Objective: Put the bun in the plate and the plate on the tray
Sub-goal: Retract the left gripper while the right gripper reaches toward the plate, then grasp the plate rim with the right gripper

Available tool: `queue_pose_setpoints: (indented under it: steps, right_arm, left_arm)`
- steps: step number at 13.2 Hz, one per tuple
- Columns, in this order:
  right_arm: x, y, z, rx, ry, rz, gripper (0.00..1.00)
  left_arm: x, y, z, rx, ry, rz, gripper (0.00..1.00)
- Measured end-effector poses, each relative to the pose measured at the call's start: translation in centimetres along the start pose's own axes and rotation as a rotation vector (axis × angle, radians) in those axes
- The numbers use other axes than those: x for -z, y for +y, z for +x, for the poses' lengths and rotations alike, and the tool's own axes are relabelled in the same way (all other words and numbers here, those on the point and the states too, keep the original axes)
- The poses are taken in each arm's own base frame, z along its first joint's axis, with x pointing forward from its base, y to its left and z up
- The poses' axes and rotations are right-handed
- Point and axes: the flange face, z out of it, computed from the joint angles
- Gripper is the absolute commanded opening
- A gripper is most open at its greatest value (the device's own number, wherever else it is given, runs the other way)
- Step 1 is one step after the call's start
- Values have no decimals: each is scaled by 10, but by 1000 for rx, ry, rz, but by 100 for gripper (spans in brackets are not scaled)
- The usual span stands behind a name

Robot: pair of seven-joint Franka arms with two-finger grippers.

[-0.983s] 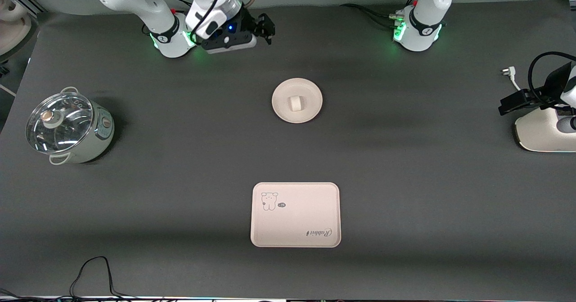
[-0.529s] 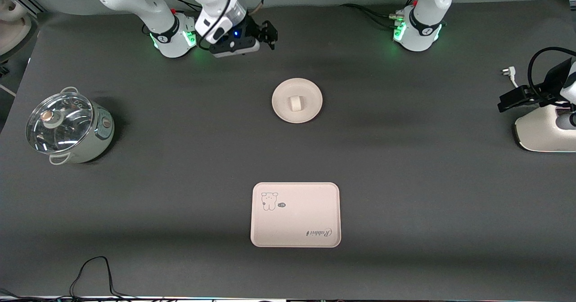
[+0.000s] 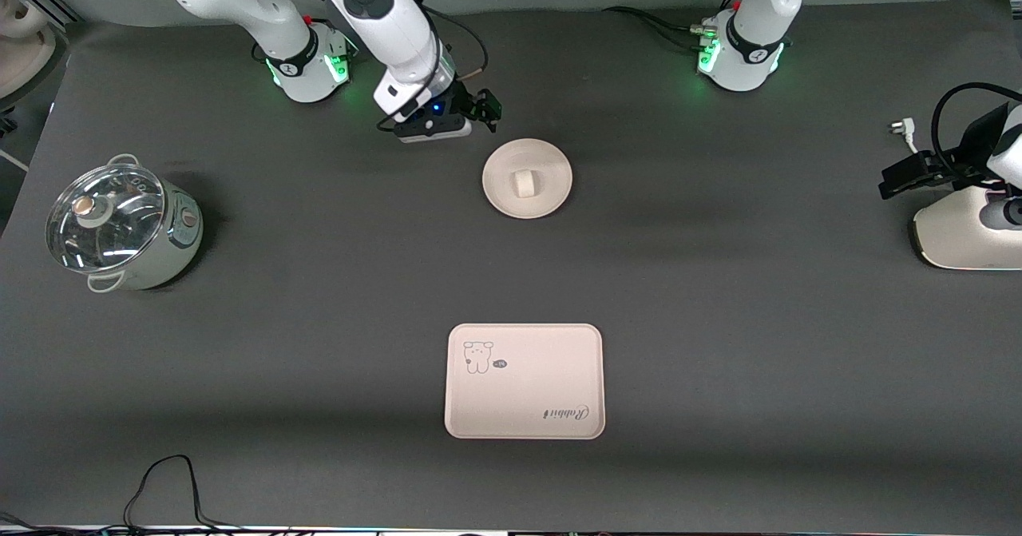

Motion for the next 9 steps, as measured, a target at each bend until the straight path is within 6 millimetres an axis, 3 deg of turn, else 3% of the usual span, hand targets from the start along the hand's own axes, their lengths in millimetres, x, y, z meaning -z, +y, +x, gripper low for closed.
queue_pose_setpoints:
  steps: [9]
  right_arm:
    - [-131,34,-17,9,119,38,100]
  left_arm:
    - [1,1,1,-2,7,0,100]
